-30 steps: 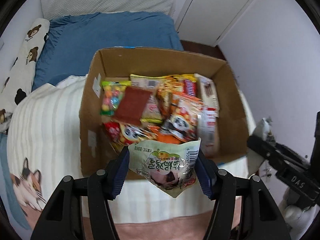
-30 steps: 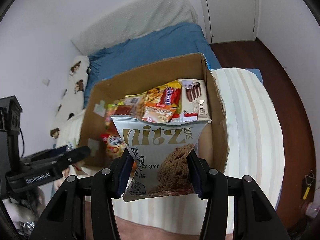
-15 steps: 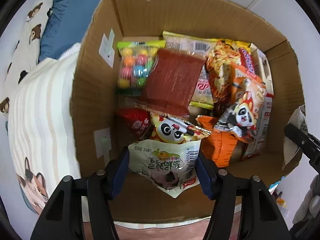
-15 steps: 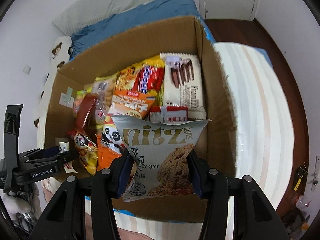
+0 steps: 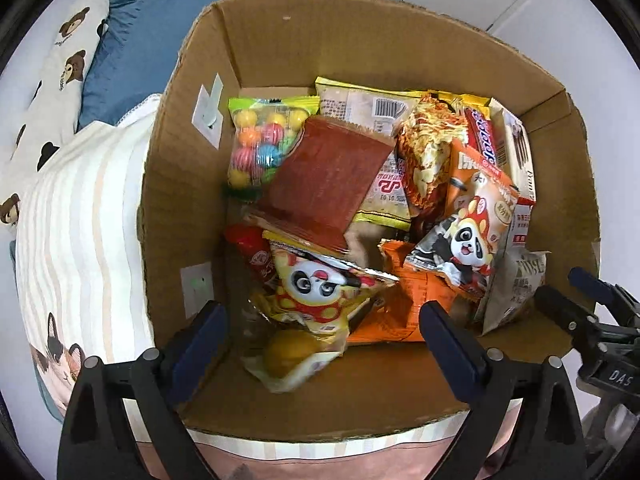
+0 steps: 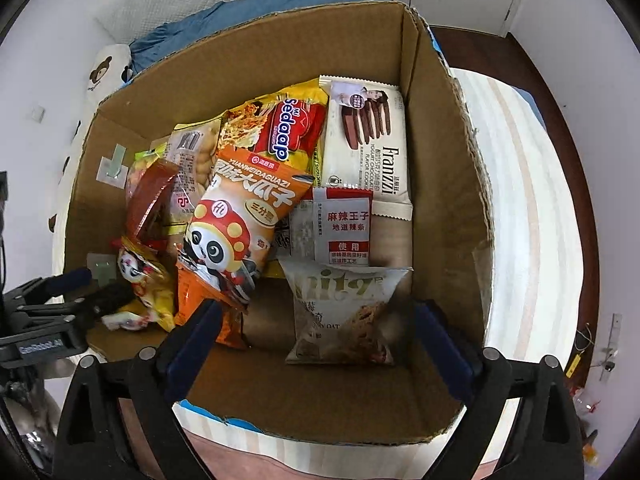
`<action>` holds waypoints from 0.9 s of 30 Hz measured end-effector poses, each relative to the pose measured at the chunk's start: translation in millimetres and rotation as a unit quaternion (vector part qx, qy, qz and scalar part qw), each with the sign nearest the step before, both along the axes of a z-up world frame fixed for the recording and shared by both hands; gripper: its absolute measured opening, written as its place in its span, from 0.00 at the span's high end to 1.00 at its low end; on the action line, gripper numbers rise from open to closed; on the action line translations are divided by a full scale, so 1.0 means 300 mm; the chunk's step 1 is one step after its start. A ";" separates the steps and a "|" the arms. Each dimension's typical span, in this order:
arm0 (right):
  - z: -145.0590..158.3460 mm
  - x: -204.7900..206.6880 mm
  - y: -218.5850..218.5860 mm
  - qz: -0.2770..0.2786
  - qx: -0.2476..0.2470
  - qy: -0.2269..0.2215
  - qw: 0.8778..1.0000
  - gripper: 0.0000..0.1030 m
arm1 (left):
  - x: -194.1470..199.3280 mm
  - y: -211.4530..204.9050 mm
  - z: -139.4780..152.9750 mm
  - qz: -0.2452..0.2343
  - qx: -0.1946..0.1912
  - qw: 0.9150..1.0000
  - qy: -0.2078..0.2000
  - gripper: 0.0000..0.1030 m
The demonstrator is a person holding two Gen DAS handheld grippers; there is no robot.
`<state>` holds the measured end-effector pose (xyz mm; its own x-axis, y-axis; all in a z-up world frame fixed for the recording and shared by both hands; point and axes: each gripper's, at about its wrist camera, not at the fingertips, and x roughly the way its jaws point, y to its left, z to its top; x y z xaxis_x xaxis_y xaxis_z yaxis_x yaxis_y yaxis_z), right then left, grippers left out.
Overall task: Organize snacks
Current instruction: 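Open both tools to release the packs into the box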
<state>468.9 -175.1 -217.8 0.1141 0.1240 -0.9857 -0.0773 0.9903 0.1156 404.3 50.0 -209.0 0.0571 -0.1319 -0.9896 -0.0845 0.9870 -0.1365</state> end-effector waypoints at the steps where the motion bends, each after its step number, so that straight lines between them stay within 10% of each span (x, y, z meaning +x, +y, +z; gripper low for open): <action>1: 0.000 -0.003 -0.002 -0.002 0.000 0.000 1.000 0.03 | 0.001 -0.002 0.008 -0.001 0.001 1.000 -0.003 0.04; 27: 0.274 -0.259 0.009 -0.003 0.003 -0.125 0.992 0.02 | -0.255 -0.057 0.306 0.009 0.052 0.985 -0.165 0.04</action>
<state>391.1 -172.2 -135.7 0.3554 0.1289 -0.9258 -0.0989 0.9901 0.0999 327.8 32.9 -117.0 0.3789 -0.0266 -0.9251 -0.0694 0.9960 -0.0570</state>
